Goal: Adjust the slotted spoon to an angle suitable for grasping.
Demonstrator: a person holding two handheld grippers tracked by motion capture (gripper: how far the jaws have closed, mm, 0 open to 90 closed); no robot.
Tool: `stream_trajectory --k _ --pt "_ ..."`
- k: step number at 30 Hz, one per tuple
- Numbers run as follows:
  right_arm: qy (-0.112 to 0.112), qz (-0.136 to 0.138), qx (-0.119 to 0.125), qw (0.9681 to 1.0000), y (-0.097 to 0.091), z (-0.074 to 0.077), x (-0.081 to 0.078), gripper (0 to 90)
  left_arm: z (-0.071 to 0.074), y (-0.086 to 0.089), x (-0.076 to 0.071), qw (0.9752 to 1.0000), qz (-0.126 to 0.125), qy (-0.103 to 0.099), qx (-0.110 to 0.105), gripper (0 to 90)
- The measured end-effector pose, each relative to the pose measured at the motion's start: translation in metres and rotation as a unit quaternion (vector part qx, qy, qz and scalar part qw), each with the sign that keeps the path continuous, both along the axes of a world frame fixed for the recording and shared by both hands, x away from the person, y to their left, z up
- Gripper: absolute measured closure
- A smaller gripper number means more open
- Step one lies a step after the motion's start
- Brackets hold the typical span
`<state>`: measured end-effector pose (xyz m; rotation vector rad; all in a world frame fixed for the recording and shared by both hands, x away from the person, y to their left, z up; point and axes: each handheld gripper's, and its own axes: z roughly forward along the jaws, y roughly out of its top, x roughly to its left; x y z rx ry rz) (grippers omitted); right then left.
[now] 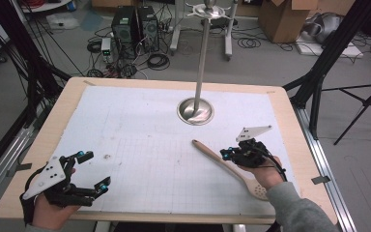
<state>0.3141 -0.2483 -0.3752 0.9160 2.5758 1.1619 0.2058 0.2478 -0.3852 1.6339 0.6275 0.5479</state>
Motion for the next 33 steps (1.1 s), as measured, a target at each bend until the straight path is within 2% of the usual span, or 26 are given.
stream_trajectory --k 2,3,4,5,6,8,10,12,17,18,19,20,21,22,23,24,25,28,29,33 --pt "-0.001 -0.009 0.001 1.0 0.005 -0.001 0.001 90.0 0.0 0.0 0.001 1.0 -0.002 0.0 0.001 4.5" --pt "-0.006 -0.034 -0.004 0.9994 0.017 -0.007 0.005 90.0 0.0 -0.001 0.002 1.0 -0.003 0.001 0.002 4.5" --pt "-0.006 -0.034 -0.004 0.9994 0.017 -0.007 0.005 90.0 0.0 -0.001 0.002 1.0 -0.003 0.001 0.002 4.5" --pt "-0.009 -0.05 -0.029 0.9983 0.025 -0.013 0.011 90.0 -0.001 -0.002 0.002 1.0 -0.004 0.001 0.0 4.5" --pt "-0.007 -0.056 -0.041 0.9976 0.028 -0.017 0.015 90.0 -0.001 -0.002 0.003 1.0 -0.006 0.002 0.0 4.5" --pt "0.0 -0.061 -0.054 0.9967 0.03 -0.024 0.022 90.0 -0.001 -0.001 0.003 1.0 -0.008 0.0 -0.001 4.5" --pt "-0.001 -0.064 -0.077 0.995 0.03 -0.029 0.027 90.0 -0.001 0.0 0.002 1.0 -0.007 0.001 -0.001 4.5" --pt "0.005 -0.062 -0.081 0.9948 0.03 -0.033 0.032 90.0 0.0 0.003 0.002 1.0 -0.004 -0.001 -0.003 4.5" --pt "0.008 -0.019 -0.088 0.9959 0.031 -0.039 0.034 90.0 0.001 0.005 -0.001 1.0 0.0 -0.003 -0.003 4.5" --pt "0.008 -0.019 -0.088 0.9959 0.031 -0.039 0.034 90.0 0.001 0.005 -0.001 1.0 0.0 -0.003 -0.004 4.5" --pt "0.013 0.017 -0.078 0.9967 0.033 -0.042 0.033 90.0 0.001 0.005 -0.002 1.0 0.001 -0.002 -0.003 4.5" --pt "0.013 0.017 -0.078 0.9967 0.033 -0.042 0.033 90.0 0.001 0.005 -0.002 1.0 0.001 -0.002 -0.003 4.5" --pt "0.021 0.042 -0.07 0.9964 0.035 -0.043 0.031 90.0 0.0 0.005 -0.002 1.0 0.002 -0.001 -0.002 4.5" --pt "0.021 0.042 -0.07 0.9964 0.035 -0.043 0.031 90.0 0.0 0.005 -0.002 1.0 0.002 -0.001 -0.002 4.5" --pt "0.025 0.066 -0.067 0.9953 0.038 -0.042 0.027 90.0 -0.001 0.004 -0.001 1.0 0.001 0.002 0.0 4.5" --pt "0.025 0.066 -0.067 0.9953 0.038 -0.042 0.027 90.0 -0.001 0.004 -0.001 1.0 0.001 0.002 0.0 4.5" --pt "0.026 0.079 -0.072 0.994 0.042 -0.041 0.025 90.0 -0.002 0.004 -0.001 1.0 0.001 0.002 0.001 4.5" --pt "0.025 0.076 -0.072 0.9942 0.042 -0.04 0.023 90.0 -0.002 0.003 -0.001 1.0 0.0 0.003 0.001 4.5" --pt "0.026 0.07 -0.061 0.9954 0.04 -0.036 0.021 90.0 -0.002 0.003 0.0 1.0 -0.001 0.002 0.002 4.5" --pt "0.017 0.077 -0.05 0.9957 0.031 -0.025 0.014 90.0 -0.002 0.003 0.0 1.0 -0.002 0.001 0.002 4.5"
